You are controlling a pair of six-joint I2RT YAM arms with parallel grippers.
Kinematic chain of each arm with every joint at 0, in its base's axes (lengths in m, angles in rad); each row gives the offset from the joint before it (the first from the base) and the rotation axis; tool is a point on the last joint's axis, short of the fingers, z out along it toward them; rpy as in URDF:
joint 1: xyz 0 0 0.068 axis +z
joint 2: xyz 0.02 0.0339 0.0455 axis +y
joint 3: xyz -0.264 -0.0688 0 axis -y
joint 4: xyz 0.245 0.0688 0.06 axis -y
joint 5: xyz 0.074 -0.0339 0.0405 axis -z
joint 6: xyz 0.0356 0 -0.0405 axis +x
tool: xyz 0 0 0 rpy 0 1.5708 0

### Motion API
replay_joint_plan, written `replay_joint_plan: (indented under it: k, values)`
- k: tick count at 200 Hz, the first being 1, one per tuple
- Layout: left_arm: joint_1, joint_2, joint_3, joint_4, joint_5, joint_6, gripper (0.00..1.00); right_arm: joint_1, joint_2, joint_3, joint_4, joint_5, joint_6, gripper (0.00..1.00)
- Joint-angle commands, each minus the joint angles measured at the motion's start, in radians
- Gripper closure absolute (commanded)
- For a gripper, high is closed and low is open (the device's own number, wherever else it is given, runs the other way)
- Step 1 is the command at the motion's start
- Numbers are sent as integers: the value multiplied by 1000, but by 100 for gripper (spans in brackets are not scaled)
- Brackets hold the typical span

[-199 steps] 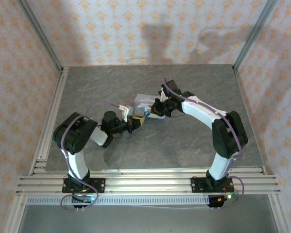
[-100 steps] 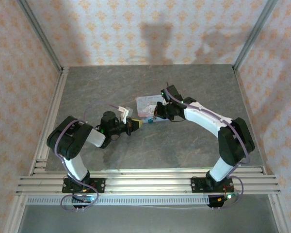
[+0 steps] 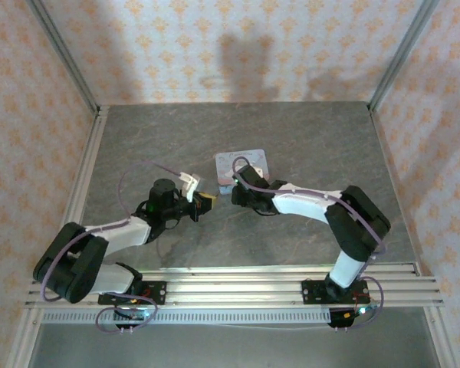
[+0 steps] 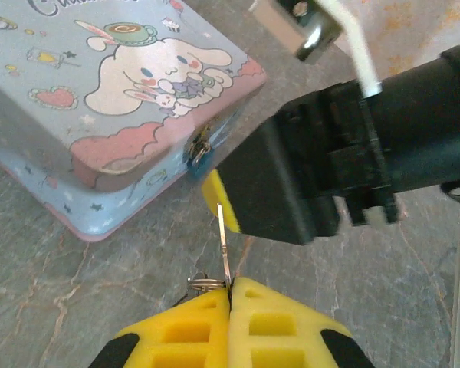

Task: Unlock the padlock with the key

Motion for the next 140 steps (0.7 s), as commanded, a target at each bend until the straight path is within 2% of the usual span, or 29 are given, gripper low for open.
replay_joint_plan:
  k: [1,58,140]
  values:
    - [-8,-74,-19,-99,-44,33,100,7,33,32,70,113,-45,49]
    - [-7,-205,-39,-185,-81,44,100,6,110,95,63,189,-95,53]
    - [-8,-211,-50,-196,-86,54,100,7,200,146,77,222,-140,59]
